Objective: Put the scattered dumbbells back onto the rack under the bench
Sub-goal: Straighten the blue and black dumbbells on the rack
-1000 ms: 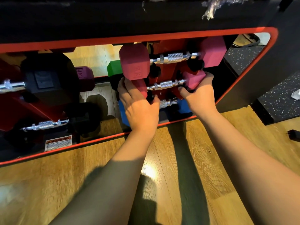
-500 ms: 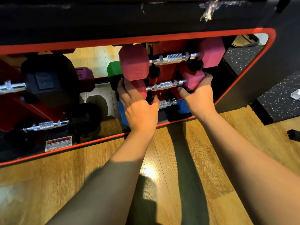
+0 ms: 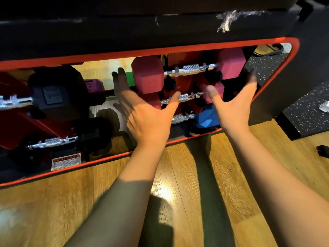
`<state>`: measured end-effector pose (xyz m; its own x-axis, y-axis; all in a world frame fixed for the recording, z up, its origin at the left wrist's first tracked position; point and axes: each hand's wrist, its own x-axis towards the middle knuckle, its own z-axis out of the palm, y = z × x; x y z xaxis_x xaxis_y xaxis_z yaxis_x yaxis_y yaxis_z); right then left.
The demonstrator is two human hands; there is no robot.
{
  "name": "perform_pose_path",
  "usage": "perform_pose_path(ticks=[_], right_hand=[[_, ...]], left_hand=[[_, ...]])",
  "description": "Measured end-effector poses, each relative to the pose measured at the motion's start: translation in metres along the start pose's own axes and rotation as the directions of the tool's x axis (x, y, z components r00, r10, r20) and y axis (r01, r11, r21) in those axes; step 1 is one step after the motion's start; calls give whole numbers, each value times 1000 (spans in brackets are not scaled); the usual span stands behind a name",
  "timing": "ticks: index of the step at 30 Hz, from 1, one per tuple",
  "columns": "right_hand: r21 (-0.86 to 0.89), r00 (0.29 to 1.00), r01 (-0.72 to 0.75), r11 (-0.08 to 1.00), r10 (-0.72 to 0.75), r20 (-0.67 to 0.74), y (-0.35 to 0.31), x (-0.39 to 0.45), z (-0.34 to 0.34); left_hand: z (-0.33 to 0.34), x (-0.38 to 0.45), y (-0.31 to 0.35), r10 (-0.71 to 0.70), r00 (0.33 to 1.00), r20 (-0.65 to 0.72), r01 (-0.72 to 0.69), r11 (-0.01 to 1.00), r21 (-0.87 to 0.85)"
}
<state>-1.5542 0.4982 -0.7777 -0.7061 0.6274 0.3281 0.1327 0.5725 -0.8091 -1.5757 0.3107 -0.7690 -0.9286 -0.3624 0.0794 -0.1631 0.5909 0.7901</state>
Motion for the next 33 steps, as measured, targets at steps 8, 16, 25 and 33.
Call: perform_pose_path(ticks=[8, 16, 25, 33], right_hand=[[-17, 992, 117, 993, -116, 52, -29, 22, -3], [13, 985, 172, 985, -173, 25, -32, 30, 4], [-58, 984, 175, 983, -176, -15, -27, 34, 6], [1, 981, 193, 981, -193, 1, -27, 34, 9]], left_hand=[[-2, 5, 31, 54, 986, 159, -65, 996, 66], [-5, 4, 33, 140, 978, 156, -138, 990, -25], [-10, 0, 37, 168, 969, 181, -167, 986, -20], [-15, 1, 37, 140, 972, 186, -133, 990, -50]])
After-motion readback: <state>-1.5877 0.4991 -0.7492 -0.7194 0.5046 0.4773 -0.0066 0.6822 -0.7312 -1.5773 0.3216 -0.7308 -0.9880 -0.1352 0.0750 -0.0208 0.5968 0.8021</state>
